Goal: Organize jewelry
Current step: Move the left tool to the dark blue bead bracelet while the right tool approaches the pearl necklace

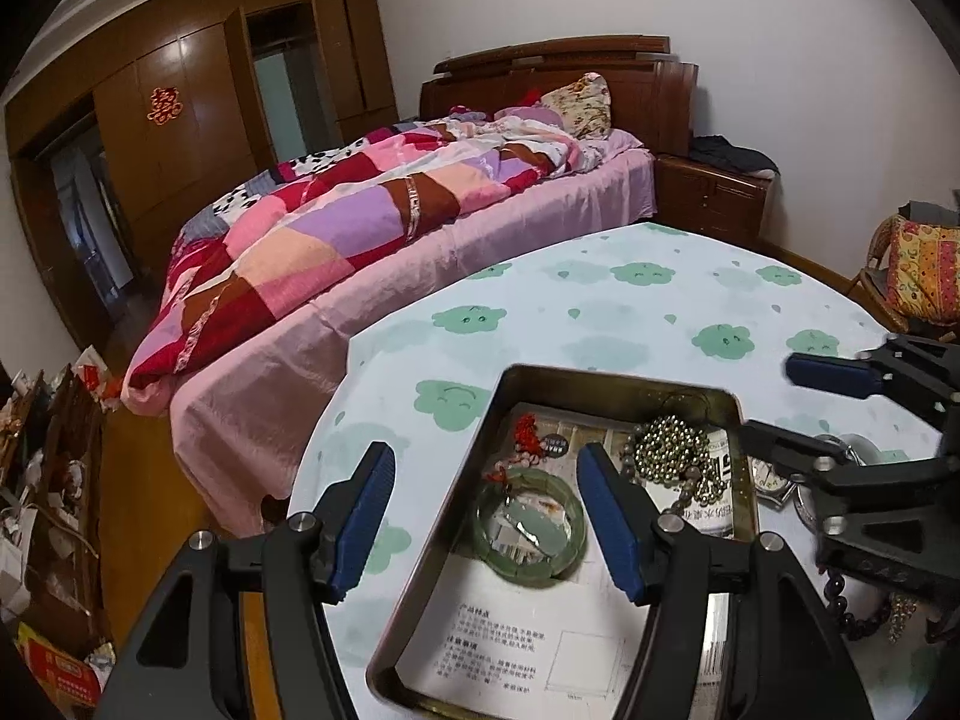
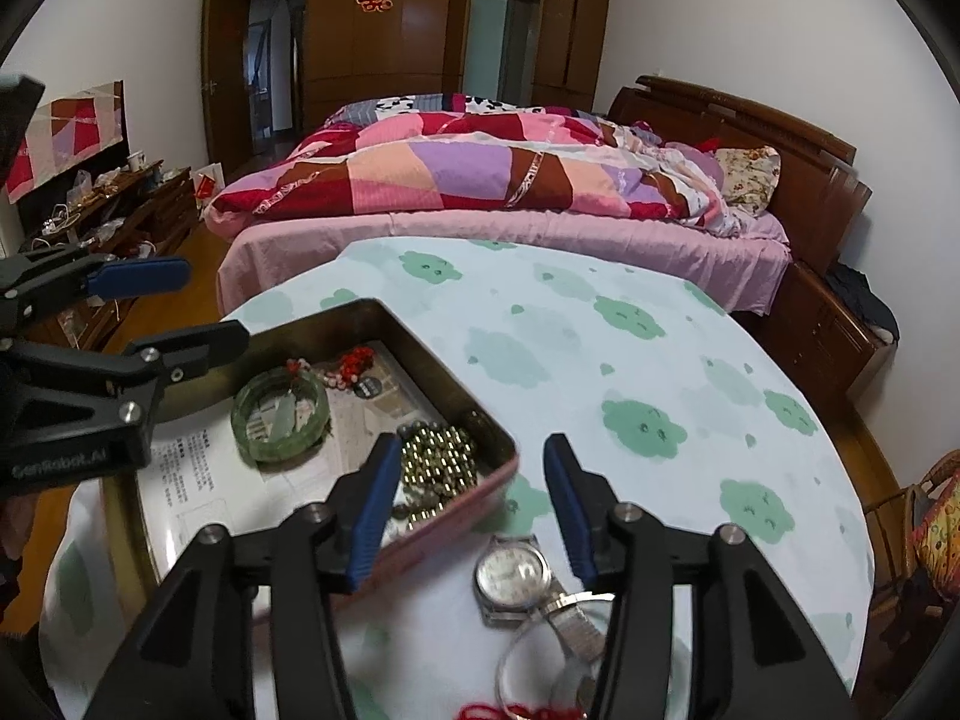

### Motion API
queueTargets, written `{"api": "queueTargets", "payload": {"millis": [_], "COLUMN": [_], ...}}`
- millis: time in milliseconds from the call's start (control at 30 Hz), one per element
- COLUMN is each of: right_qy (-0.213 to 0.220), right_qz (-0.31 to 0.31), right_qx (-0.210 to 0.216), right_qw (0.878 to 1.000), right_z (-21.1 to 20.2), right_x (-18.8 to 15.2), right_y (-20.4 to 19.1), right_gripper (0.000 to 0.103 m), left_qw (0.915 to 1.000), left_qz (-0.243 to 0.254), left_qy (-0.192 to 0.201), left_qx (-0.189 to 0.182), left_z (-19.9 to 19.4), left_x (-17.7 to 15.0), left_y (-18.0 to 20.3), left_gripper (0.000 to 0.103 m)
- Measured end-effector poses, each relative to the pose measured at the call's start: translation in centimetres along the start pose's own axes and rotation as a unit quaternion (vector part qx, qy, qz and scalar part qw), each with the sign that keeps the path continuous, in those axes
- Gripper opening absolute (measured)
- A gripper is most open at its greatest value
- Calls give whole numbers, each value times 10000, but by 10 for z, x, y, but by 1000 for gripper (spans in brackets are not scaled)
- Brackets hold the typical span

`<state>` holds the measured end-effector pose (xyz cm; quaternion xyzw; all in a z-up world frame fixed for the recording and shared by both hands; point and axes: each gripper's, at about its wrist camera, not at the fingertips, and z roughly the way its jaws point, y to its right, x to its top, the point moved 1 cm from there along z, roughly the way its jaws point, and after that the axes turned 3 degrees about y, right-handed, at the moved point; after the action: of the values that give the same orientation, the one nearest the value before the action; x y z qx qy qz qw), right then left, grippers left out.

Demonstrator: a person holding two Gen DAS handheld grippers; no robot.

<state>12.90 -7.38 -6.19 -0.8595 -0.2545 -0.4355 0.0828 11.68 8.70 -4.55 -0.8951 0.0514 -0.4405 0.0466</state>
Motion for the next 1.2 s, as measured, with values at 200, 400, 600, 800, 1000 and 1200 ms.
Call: {"api": "queueTargets", "payload": {"millis": [200, 400, 600, 800, 1000, 1200], "right_qy": [-10, -117, -257, -420, -482, -615], "right_qz": [143, 396, 789, 929, 826, 796], "right_qx": [-52, -307, -414, -259, -127, -96], "right_qw": [9999, 9987, 9957, 9945, 9953, 9949], "right_z": [-28, -55, -74, -79, -73, -64], "right_x": [-22, -49, -83, -109, -114, -120], "right_y": [19, 49, 68, 59, 45, 38], "right_gripper": [59, 63, 63, 63, 63, 63], "left_qw": [10000, 9996, 9988, 9968, 9948, 9933], "left_qz": [-19, 60, 145, 399, 570, 660], "left_qy": [-1, -33, 20, 100, -16, 8], "left_qx": [-94, -271, -478, -686, -847, -943], "left_z": [-15, -29, -46, -60, -59, -61], "left_x": [-15, -31, -39, -49, -58, -62], "left_y": [14, 42, 69, 101, 119, 127], "left_gripper": [64, 64, 64, 64, 64, 64]}}
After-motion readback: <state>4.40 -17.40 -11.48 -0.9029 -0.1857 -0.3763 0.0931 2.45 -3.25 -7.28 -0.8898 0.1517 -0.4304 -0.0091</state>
